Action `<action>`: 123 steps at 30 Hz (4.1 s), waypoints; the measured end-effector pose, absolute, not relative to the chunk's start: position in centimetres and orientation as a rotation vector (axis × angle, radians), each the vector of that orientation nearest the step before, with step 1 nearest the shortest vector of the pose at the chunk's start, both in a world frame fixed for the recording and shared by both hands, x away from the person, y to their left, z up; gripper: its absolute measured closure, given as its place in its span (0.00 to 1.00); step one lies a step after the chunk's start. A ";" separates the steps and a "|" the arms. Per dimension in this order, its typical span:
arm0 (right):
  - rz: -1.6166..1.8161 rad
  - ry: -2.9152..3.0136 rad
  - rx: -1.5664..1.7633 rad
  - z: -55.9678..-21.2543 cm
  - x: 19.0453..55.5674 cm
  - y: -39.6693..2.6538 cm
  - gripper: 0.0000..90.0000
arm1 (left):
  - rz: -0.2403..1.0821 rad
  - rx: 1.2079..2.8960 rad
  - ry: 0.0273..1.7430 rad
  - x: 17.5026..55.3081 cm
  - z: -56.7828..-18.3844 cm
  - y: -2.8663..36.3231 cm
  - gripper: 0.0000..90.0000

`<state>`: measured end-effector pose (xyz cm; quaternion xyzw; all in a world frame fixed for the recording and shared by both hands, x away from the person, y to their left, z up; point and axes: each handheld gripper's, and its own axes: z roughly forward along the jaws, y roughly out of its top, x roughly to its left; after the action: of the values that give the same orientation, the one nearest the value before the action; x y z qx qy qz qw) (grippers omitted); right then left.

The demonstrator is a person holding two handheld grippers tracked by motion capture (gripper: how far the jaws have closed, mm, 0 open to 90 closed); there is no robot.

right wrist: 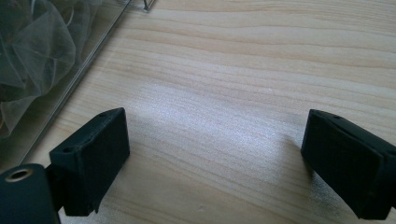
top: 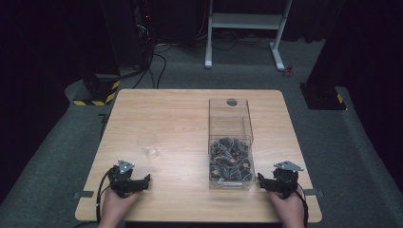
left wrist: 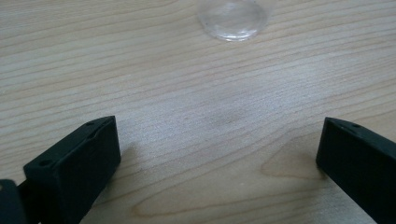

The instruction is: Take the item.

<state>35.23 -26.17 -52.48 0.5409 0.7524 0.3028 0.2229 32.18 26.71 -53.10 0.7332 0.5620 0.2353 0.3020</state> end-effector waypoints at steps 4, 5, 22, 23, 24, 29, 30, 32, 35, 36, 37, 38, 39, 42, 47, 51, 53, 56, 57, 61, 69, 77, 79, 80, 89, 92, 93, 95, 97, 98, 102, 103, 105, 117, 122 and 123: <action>0.837 2.082 1.489 -52.5 35.2 -26.2 0.09 | 0.620 1.949 1.480 32.2 -53.1 26.7 0.00; 0.838 2.084 1.486 -52.5 35.1 -26.2 0.09 | 0.619 1.949 1.480 32.2 -53.1 26.7 0.00; 0.844 2.100 1.468 -52.5 34.9 -26.2 0.09 | 0.587 1.986 1.430 32.1 -53.0 27.0 0.00; 0.844 2.100 1.468 -52.5 34.9 -26.2 0.09 | 0.587 1.986 1.430 32.1 -53.0 27.0 0.00; 0.844 2.100 1.469 -52.5 34.9 -26.2 0.09 | 0.589 2.002 1.421 32.1 -52.9 27.0 0.00; 0.844 2.100 1.469 -52.5 34.9 -26.2 0.09 | 0.585 2.018 1.391 31.9 -52.7 26.7 0.00; 0.844 2.100 1.469 -52.5 34.9 -26.2 0.09 | 0.575 2.018 1.382 31.8 -52.6 26.7 0.00; 0.844 2.100 1.469 -52.5 34.9 -26.2 0.09 | 0.569 2.019 1.371 31.7 -52.5 26.7 0.00; 0.844 2.100 1.468 -52.5 34.9 -26.2 0.09 | 0.565 1.998 1.359 31.5 -52.2 26.6 0.01; 0.844 2.100 1.468 -52.5 34.9 -26.2 0.09 | 0.564 1.990 1.356 31.4 -52.1 26.5 0.01; 0.844 2.100 1.468 -52.5 34.9 -26.2 0.09 | 0.562 1.983 1.354 31.4 -52.0 26.5 0.01; 0.844 2.100 1.468 -52.5 34.9 -26.2 0.09 | 0.553 1.979 1.352 31.3 -51.9 26.5 0.01; 0.844 2.100 1.468 -52.5 34.9 -26.2 0.09 | 0.551 1.979 1.342 31.3 -51.8 26.4 0.01; 0.844 2.100 1.468 -52.5 34.9 -26.2 0.09 | 0.540 1.971 1.322 31.2 -51.6 26.2 0.01; 0.844 2.100 1.468 -52.5 35.0 -26.2 0.09 | 0.548 1.970 1.296 31.0 -51.4 26.0 0.02; 0.844 2.099 1.468 -52.5 35.0 -26.2 0.09 | 0.533 1.948 1.272 30.7 -51.0 25.7 0.03; 0.844 2.099 1.468 -52.5 35.0 -26.2 0.09 | 0.534 1.949 1.254 30.6 -50.8 25.6 0.04; 0.844 2.099 1.468 -52.5 35.0 -26.2 0.09 | 0.523 1.934 1.235 30.3 -50.4 25.2 0.05; 0.844 2.099 1.468 -52.5 35.0 -26.2 0.09 | 0.523 1.934 1.235 30.3 -50.4 25.2 0.05; 0.844 2.099 1.469 -52.5 35.0 -26.2 0.09 | 0.519 1.925 1.214 30.1 -50.0 24.8 0.05; 0.844 2.100 1.468 -52.5 35.0 -26.2 0.09 | 0.502 1.918 1.170 29.7 -49.4 24.2 0.06; 0.845 2.102 1.467 -52.5 34.9 -26.2 0.09 | 0.449 1.909 1.118 29.4 -49.1 23.1 0.06; 0.845 2.102 1.466 -52.5 34.9 -26.2 0.09 | 0.435 1.906 1.109 29.3 -49.0 22.9 0.06; 0.846 2.102 1.466 -52.5 34.9 -26.2 0.09 | 0.434 1.906 1.100 29.3 -49.0 22.7 0.06; 0.845 2.102 1.466 -52.5 34.9 -26.2 0.09 | 0.426 1.903 1.054 29.1 -48.4 21.4 0.07; 0.845 2.102 1.466 -52.5 34.9 -26.2 0.09 | 0.425 1.910 1.031 29.1 -48.1 21.0 0.08; 0.845 2.102 1.466 -52.5 34.9 -26.2 0.09 | 0.419 1.907 1.028 29.1 -48.0 20.8 0.08; 0.846 2.102 1.465 -52.5 34.9 -26.2 0.10 | 0.400 1.901 1.013 29.1 -47.8 20.5 0.09; 0.845 2.102 1.465 -52.5 34.9 -26.2 0.10 | 0.391 1.899 0.995 29.1 -47.5 20.1 0.09; 0.845 2.102 1.465 -52.5 34.9 -26.2 0.10 | 0.391 1.908 0.978 29.2 -47.3 19.7 0.09; 0.846 2.102 1.465 -52.5 34.9 -26.1 0.10 | 0.377 1.942 0.936 29.3 -46.9 18.2 0.10; 0.846 2.102 1.465 -52.5 34.9 -26.1 0.10 | 0.369 1.942 0.931 29.3 -46.9 17.8 0.10; 0.846 2.102 1.465 -52.5 34.9 -26.1 0.10 | 0.349 1.932 0.918 29.5 -46.7 17.0 0.10; 0.846 2.102 1.465 -52.5 34.9 -26.1 0.10 | 0.335 1.924 0.850 30.5 -45.8 13.4 0.13; 0.847 2.102 1.468 -52.5 34.9 -26.1 0.10 | 0.331 1.910 0.836 30.9 -45.4 12.7 0.14; 0.847 2.102 1.466 -52.5 34.9 -26.1 0.10 | 0.333 1.911 0.830 31.0 -45.3 12.6 0.14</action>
<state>34.90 -26.13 -52.46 0.5300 0.7597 0.3062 0.2193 30.96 12.64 -45.26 0.7879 0.3423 0.1372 0.4932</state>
